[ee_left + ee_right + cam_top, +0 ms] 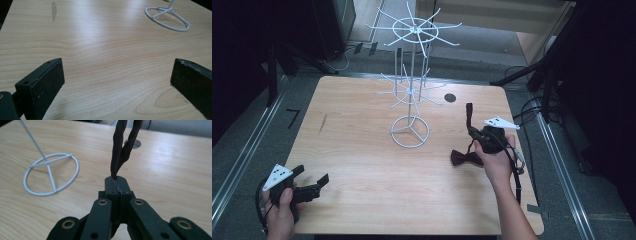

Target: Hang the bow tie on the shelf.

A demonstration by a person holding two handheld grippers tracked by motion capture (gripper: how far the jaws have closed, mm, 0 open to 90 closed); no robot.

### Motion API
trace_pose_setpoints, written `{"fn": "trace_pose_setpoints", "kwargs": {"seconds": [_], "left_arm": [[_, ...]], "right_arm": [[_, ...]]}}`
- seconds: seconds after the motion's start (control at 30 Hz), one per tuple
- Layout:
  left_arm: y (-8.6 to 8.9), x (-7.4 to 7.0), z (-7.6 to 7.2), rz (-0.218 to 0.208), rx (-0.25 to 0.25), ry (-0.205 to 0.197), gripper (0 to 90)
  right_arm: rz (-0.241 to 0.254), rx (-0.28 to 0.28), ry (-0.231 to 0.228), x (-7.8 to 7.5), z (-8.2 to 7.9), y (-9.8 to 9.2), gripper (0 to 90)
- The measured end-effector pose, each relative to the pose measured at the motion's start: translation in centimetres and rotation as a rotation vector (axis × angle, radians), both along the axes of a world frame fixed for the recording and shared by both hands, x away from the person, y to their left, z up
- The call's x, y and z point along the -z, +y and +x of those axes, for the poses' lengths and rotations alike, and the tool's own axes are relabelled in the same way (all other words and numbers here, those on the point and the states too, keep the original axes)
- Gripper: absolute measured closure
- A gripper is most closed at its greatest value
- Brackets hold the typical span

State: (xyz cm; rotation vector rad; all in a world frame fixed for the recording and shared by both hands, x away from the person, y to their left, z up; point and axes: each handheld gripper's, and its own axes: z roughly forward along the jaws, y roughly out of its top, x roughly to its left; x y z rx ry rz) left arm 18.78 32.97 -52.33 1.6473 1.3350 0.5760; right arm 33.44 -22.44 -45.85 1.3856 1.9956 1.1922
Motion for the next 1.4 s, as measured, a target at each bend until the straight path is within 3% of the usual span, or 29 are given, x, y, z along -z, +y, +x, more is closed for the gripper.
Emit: {"fn": "trace_pose_setpoints", "kwargs": {"seconds": [0.37,0.5,0.67,0.7,1.0,1.4], "left_arm": [[0.0,0.0,0.0,0.000,-0.003,-0.001,0.0],[0.0,0.0,0.0,0.001,-0.002,-0.002,0.0],[0.0,0.0,0.0,0.000,-0.002,-0.001,0.0],[0.0,0.0,0.0,0.000,-0.002,-0.001,0.0],[0.0,0.0,0.0,0.002,-0.002,-0.001,0.0],[-0.1,0.0,0.0,0.001,-0.002,0.000,0.0]], "right_arm": [[0.032,-0.051,-0.130,-1.4,-1.4,1.1,90.0],[0.051,-0.070,-0.137,-1.6,-1.7,1.6,90.0],[0.042,-0.095,-0.171,-1.9,-2.2,2.5,90.0],[0.036,-0.106,-0.199,-2.1,-2.6,2.9,90.0],[0.037,-0.154,-0.291,-2.6,-3.9,4.2,90.0],[0.031,-0.192,-0.297,-2.4,-4.2,5.7,90.0]]}}
